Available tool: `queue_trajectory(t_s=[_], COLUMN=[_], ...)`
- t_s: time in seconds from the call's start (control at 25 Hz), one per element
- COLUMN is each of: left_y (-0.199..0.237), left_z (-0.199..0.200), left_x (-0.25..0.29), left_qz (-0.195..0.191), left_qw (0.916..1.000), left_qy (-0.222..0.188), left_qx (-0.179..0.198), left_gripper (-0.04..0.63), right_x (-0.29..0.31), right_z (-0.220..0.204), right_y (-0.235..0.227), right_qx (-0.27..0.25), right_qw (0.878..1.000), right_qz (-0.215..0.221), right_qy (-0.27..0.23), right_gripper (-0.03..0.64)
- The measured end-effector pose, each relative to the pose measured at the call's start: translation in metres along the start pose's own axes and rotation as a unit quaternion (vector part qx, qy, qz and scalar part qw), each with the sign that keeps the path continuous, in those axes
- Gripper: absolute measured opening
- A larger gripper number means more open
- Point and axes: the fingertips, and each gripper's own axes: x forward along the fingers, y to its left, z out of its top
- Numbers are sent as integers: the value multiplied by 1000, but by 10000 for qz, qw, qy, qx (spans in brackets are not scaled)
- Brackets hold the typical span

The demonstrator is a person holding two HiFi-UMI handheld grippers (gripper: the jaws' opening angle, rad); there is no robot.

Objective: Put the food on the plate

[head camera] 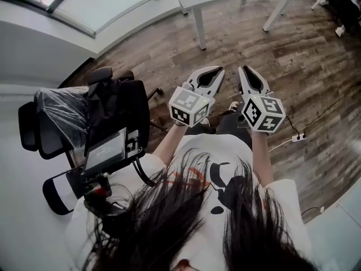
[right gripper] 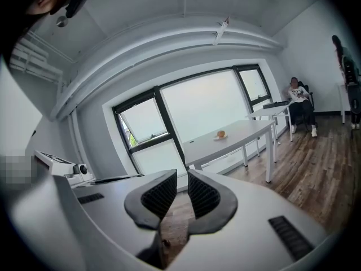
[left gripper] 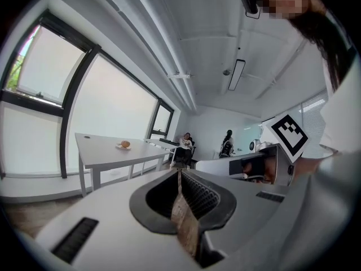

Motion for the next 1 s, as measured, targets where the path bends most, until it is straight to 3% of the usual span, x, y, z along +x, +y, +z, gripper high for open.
queue_trajectory(t_s=[1.0], left_y=[-6], left_z=[6], left_x=[16], left_qz=[-75], left_qw=[9999], left_qy=[12], left_qx=[71], left_gripper=[5], right_x=[-1], right_z=[2], right_y=[-9], right_qx=[-21], right_qw=[10000], right_qz=[-65], right_qy=[60], right_gripper=[66])
